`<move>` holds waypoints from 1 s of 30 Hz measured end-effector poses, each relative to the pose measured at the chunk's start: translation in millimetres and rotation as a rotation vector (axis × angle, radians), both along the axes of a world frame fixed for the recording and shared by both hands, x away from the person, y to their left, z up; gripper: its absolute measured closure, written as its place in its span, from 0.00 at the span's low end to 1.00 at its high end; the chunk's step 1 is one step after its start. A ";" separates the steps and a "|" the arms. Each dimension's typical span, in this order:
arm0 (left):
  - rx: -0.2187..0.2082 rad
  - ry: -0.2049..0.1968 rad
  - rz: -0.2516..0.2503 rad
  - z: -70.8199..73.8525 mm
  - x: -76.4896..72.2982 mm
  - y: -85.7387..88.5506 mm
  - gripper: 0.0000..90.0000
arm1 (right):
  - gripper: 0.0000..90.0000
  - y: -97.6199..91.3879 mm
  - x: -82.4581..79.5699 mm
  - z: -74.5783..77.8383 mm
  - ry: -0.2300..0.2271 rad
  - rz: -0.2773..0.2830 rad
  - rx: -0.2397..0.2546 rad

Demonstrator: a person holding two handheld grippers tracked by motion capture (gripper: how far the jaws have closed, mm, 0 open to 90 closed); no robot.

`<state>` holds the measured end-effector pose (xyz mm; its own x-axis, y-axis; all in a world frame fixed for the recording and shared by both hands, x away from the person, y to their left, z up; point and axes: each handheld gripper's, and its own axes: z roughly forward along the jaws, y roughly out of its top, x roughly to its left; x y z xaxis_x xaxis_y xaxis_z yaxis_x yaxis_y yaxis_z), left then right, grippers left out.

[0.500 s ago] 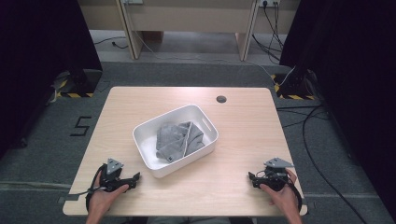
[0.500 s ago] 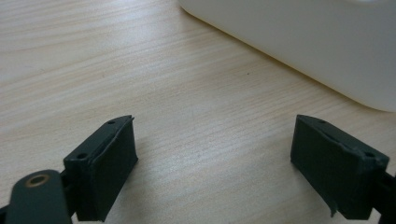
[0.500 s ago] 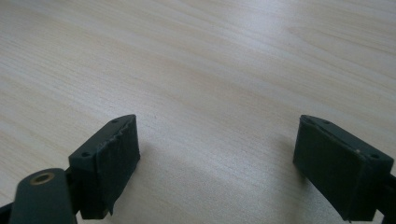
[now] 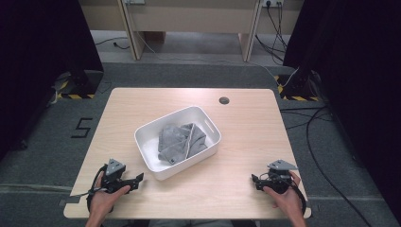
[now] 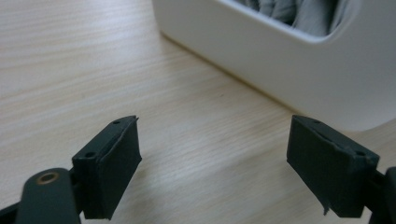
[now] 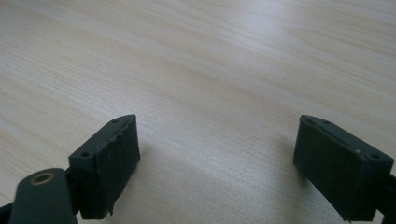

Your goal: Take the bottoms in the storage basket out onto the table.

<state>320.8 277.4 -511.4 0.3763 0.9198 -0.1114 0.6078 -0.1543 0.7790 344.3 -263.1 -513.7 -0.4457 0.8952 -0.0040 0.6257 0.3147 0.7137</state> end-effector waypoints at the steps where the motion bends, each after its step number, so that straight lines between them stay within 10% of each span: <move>1: -0.004 -0.005 -0.003 2.4 -0.2 -0.7 0.18 | 0.16 0.0 0.0 0.0 0.000 0.000 0.000; 18: -0.112 -0.131 -0.059 66.8 -5.8 -18.8 0.18 | 0.16 -0.5 0.3 -0.4 -0.003 -0.002 0.004; 30: -0.075 -0.175 -0.145 104.9 12.2 -45.5 0.17 | 0.16 -0.6 1.5 -0.5 -0.003 -0.002 0.007</move>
<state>333.0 231.9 -406.5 0.5235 0.8463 -0.0988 0.4378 -0.1677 0.8833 345.8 -263.8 -514.2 -0.4441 0.8960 0.0008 0.6244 0.3088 0.7174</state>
